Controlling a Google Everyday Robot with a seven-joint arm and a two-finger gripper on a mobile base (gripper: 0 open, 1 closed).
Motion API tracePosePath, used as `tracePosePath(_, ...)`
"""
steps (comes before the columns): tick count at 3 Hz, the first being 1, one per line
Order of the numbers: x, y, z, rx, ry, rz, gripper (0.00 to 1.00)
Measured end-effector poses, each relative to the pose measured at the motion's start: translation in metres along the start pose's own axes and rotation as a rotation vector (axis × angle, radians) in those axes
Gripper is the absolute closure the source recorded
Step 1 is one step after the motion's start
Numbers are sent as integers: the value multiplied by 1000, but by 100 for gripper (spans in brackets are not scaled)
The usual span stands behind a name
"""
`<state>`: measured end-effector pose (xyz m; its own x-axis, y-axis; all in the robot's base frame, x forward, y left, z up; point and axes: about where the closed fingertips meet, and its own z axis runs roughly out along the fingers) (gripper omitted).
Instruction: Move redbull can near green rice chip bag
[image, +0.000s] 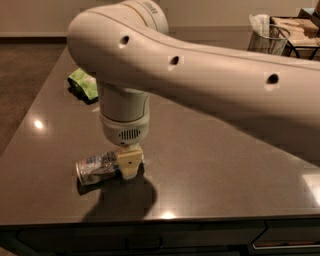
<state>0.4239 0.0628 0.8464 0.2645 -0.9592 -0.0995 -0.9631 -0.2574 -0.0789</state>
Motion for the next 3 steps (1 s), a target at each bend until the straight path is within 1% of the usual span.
tracePosePath(1,5,-5,1,-7,12,13,64)
tracePosePath(2,30,-26,-8,-6,20,84,88)
tracePosePath(3,62,-63,-22,-3,10,165,100)
